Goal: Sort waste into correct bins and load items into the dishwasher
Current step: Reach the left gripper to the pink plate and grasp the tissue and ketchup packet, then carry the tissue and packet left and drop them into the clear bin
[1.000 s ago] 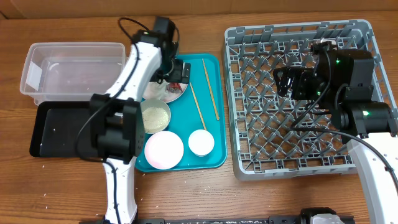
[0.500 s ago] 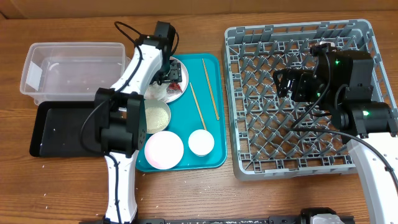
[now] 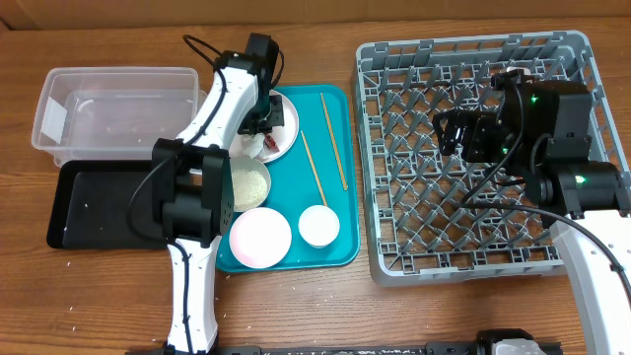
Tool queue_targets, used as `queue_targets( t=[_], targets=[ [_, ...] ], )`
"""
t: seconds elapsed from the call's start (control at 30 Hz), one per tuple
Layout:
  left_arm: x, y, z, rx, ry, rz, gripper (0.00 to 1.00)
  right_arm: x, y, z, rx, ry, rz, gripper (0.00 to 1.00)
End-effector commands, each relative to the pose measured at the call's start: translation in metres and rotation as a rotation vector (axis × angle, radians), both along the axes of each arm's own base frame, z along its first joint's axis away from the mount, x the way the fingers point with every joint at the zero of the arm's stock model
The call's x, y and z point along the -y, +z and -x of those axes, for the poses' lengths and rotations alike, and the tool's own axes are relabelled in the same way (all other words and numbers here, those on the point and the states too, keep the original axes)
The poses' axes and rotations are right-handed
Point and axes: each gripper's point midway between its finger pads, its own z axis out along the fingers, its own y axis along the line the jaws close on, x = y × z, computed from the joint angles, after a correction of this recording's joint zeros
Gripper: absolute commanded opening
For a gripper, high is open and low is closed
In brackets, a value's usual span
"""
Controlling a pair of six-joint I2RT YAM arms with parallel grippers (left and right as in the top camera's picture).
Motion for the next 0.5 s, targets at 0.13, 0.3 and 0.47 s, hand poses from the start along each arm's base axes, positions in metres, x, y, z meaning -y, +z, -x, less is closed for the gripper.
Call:
queue_targets(
  t=[0.13, 0.3, 0.47],
  targets=[
    [-0.034, 0.149, -0.027, 0.242, 0.112, 0.072, 0.04, 0.0, 0.009, -0.003, 0.019, 0.002, -0.004, 1.0],
    [-0.098, 0.191, -0.017, 0.3, 0.246, 0.065, 0.05, 0.0, 0.009, -0.003, 0.021, 0.003, -0.004, 1.0],
    [-0.157, 0.163, -0.012, 0.236, 0.367, 0.039, 0.1, 0.0, 0.009, -0.004, 0.024, 0.003, -0.005, 1.0]
  ],
)
